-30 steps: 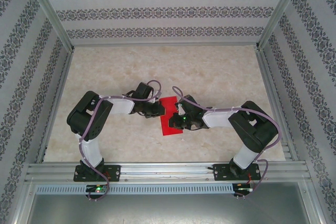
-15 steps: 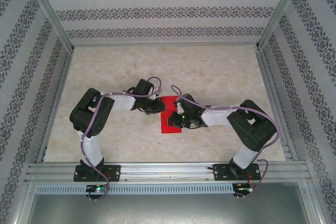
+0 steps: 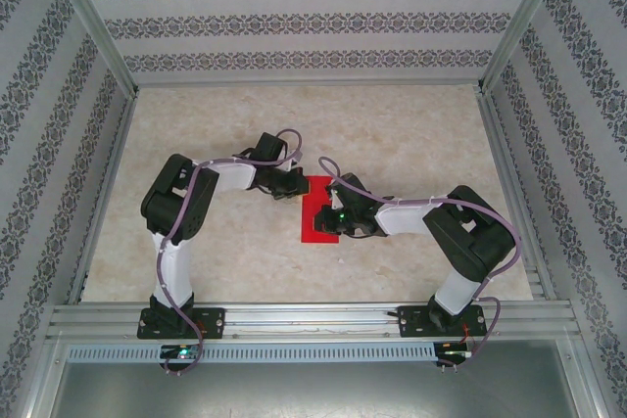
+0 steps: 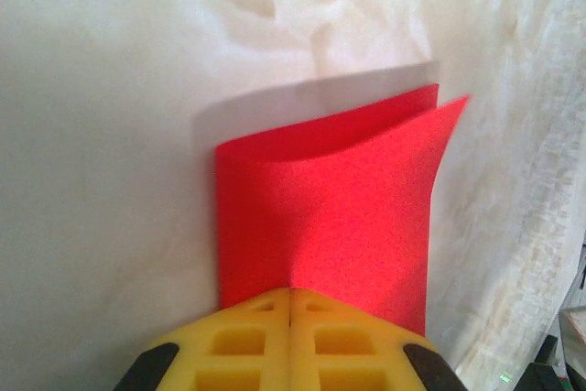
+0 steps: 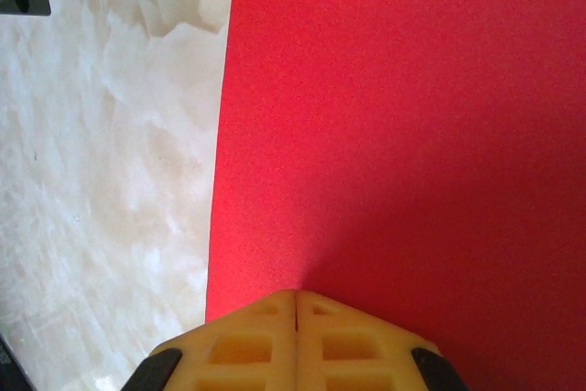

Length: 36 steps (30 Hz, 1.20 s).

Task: Fold a paper plane with a square sheet of paper (fold left side to right side)
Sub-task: First fold the square sheet of paper in half at the center of the table.

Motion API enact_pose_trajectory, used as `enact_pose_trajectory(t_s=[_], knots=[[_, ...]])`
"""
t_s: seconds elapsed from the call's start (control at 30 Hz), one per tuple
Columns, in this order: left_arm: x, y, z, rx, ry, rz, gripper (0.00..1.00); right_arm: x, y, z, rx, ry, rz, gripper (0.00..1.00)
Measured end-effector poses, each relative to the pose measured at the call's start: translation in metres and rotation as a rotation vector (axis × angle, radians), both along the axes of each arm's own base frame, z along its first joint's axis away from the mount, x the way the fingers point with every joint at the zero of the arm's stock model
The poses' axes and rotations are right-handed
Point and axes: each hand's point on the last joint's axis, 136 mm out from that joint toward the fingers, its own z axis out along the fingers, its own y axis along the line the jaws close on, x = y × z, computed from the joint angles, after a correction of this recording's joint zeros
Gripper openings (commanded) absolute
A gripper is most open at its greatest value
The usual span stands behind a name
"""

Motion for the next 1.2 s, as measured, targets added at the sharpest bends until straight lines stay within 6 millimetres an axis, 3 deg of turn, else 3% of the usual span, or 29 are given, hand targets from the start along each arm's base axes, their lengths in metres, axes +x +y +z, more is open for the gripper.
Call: enact_pose_trajectory(t_s=[0.33, 0.83, 0.97, 1.2], knots=[[0.041, 0.01, 0.001, 0.022, -0.047, 0.057, 0.04, 0.001, 0.0, 0.0, 0.001, -0.004, -0.002, 0.0], [0.06, 0.022, 0.003, 0.062, -0.083, 0.1, 0.04, 0.0, 0.0, 0.0, 0.005, 0.005, -0.008, 0.0], [0.052, 0.034, 0.013, 0.089, -0.107, 0.122, 0.04, 0.0, 0.001, 0.0, 0.01, 0.013, -0.018, 0.0], [0.011, 0.043, 0.062, 0.051, -0.179, 0.117, 0.04, 0.0, 0.001, 0.001, 0.011, 0.016, -0.021, 0.0]])
